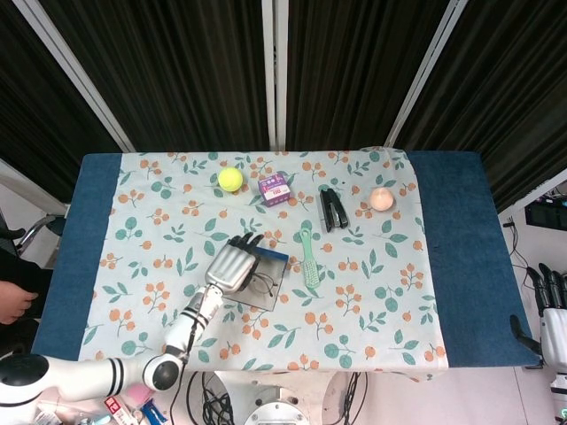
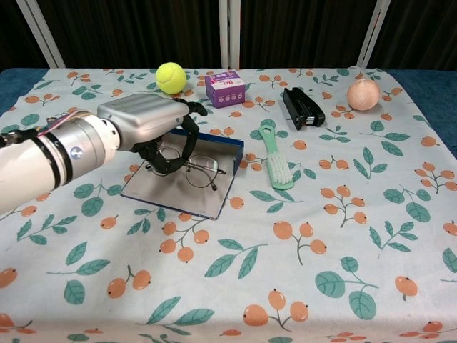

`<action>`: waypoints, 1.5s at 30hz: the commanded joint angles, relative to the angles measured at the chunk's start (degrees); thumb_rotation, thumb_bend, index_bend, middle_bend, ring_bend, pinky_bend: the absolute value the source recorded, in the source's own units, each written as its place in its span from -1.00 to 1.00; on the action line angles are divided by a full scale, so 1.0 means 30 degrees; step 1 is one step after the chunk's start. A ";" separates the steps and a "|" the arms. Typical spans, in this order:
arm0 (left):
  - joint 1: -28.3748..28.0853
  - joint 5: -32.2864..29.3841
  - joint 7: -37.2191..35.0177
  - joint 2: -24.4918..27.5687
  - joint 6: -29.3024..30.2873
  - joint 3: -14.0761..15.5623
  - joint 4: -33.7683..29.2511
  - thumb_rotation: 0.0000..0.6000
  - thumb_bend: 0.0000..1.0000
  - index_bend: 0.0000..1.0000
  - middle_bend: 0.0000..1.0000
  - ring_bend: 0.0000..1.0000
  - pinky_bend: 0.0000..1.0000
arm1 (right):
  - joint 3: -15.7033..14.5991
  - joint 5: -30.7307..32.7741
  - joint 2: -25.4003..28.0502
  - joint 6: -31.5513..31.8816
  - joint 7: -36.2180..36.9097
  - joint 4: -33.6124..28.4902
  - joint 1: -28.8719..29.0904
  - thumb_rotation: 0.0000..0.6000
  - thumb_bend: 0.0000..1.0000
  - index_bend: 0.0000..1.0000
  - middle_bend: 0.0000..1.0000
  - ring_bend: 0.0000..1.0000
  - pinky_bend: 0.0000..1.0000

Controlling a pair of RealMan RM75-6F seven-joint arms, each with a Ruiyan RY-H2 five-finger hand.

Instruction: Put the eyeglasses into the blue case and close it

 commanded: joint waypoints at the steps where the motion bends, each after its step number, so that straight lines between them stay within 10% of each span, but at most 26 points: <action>1: -0.0649 -0.0513 0.0596 -0.0549 0.0062 -0.0076 0.0548 1.00 0.07 0.33 -0.91 -0.89 -0.66 | 0.0001 0.0004 0.0057 0.0066 0.0011 -0.0014 -0.0039 1.00 -0.44 -1.00 -1.00 -1.00 -1.00; 18: -0.2212 -0.1832 0.1027 -0.1192 -0.0246 0.0011 0.2952 1.00 0.06 0.30 -0.91 -0.89 -0.66 | 0.0132 0.0353 0.0089 -0.0309 0.0196 0.0089 0.0036 1.00 -0.43 -1.00 -1.00 -1.00 -1.00; 28: -0.2360 -0.1718 0.0673 -0.0987 0.0456 0.0257 0.2804 1.00 -0.10 -0.86 -1.00 -0.89 -0.67 | 0.0179 0.0482 0.0173 -0.0573 -0.0029 -0.0108 0.0165 1.00 -0.43 -1.00 -1.00 -1.00 -1.00; 45: -0.0002 0.0817 0.0275 0.2335 0.4350 0.2422 -0.2625 1.00 -0.51 -0.91 -1.00 -0.89 -0.67 | 0.0113 0.0466 0.0158 -0.0875 -0.0489 -0.0395 0.0350 1.00 -0.42 -1.00 -1.00 -1.00 -1.00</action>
